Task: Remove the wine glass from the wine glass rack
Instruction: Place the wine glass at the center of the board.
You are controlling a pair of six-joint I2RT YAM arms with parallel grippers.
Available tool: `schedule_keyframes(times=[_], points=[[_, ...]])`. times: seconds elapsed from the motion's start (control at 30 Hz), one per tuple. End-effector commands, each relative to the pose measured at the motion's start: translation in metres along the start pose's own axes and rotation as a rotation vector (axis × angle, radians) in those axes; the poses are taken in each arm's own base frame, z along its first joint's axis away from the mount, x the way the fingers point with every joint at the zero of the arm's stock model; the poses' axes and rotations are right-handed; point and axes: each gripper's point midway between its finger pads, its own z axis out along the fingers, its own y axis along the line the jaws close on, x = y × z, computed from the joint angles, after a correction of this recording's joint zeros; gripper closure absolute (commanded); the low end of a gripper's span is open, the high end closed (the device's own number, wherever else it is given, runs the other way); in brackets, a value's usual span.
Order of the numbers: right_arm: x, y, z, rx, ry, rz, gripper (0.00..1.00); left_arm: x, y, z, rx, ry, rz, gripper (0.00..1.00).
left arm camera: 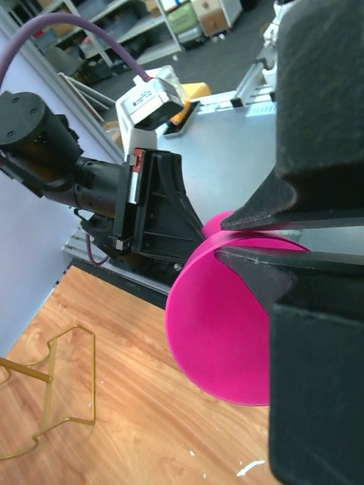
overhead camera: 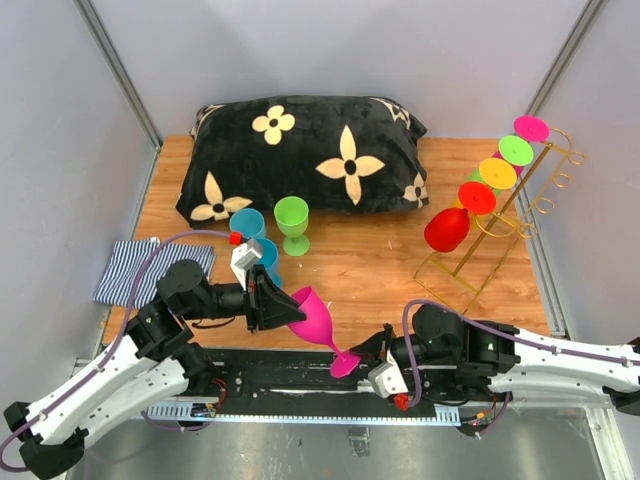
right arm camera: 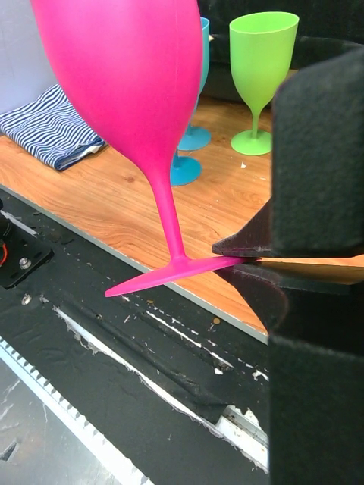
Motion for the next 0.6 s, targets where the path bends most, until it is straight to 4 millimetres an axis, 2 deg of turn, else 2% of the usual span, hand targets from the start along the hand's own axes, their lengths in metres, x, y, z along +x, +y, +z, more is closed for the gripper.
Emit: schedule_keyframes(times=[0.0,0.13,0.27,0.33,0.47,0.57], points=[[0.003,-0.003,0.0,0.029,0.02,0.007,0.99,-0.006,-0.026,-0.006,0.11,0.017,0.074,0.87],[0.014,-0.005,-0.001,0.048,0.083,0.066,0.97,-0.01,-0.029,-0.009,0.113,-0.003,0.099,0.96],[0.007,-0.008,0.0,0.067,0.056,0.116,0.89,-0.007,-0.023,-0.006,0.086,0.026,0.085,0.99],[0.003,-0.011,0.0,0.083,0.035,0.131,0.81,-0.009,-0.014,-0.004,0.041,0.023,0.079,1.0],[0.003,-0.019,-0.001,0.145,0.027,0.188,0.59,-0.016,-0.004,-0.004,-0.028,-0.008,0.078,1.0],[-0.001,-0.03,0.0,0.218,-0.009,0.254,0.54,-0.026,-0.001,-0.004,-0.062,-0.054,0.088,1.0]])
